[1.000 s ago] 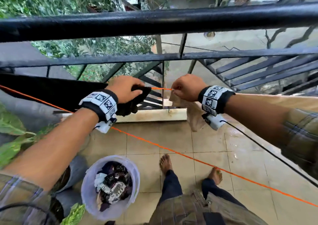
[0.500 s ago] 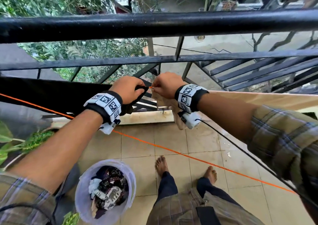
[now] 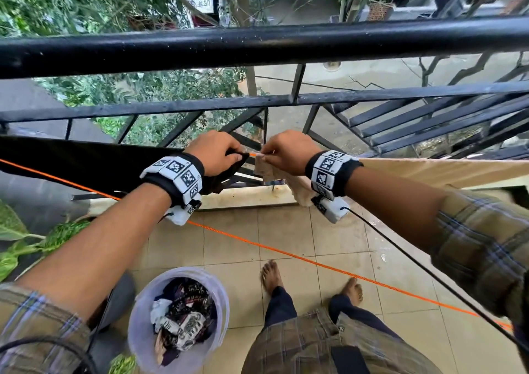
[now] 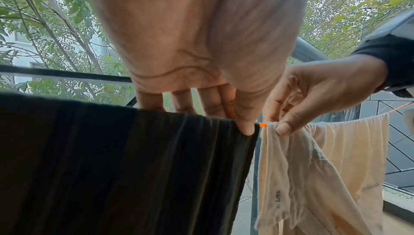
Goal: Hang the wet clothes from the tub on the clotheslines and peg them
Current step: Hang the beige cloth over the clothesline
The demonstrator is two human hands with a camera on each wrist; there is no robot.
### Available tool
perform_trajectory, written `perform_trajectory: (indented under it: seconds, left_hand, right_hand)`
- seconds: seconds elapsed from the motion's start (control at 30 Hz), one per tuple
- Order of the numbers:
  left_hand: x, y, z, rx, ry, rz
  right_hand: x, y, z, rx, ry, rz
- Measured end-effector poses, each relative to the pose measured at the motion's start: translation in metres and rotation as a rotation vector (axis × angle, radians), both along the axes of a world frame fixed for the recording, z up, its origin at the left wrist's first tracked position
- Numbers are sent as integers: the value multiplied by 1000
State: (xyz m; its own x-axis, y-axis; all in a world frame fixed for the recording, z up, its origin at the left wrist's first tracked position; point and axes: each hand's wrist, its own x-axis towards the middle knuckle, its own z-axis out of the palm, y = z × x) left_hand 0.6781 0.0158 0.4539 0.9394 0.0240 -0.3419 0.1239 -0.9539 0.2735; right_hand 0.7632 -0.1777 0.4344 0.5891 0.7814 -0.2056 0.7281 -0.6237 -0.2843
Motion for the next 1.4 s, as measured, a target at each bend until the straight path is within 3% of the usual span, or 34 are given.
perform_trajectory:
  seconds: [0.33,0.47,0.6,0.8,0.93,1.03,1.2,1.4]
  left_hand:
    - [4,-7,9,43,28,-38]
    - [9,-14,18,36,5,-71]
    - [21,-41,23,37,-13,-181]
    - [49,-105,11,-16,64,-283]
    - [56,-125,-4,20,106,-249]
    - [60,-127,-16,12,123,-183]
    - [55,-121,-23,-56,38,20]
    - [47,-93,-41,-21,43,20]
  right_hand:
    - [-1,11,10,-2,77,-4]
    - [7,-17,28,36,79,-21]
    - [33,-107,49,22,42,-140]
    - [81,-304,62,-99,51,-440]
    - [101,-407,63,-136,26,-589]
    - [116,-474,55,-179,55,-600]
    - [130,-520,43,-165,75,-598]
    - [139,-546,23,-206,-7,-607]
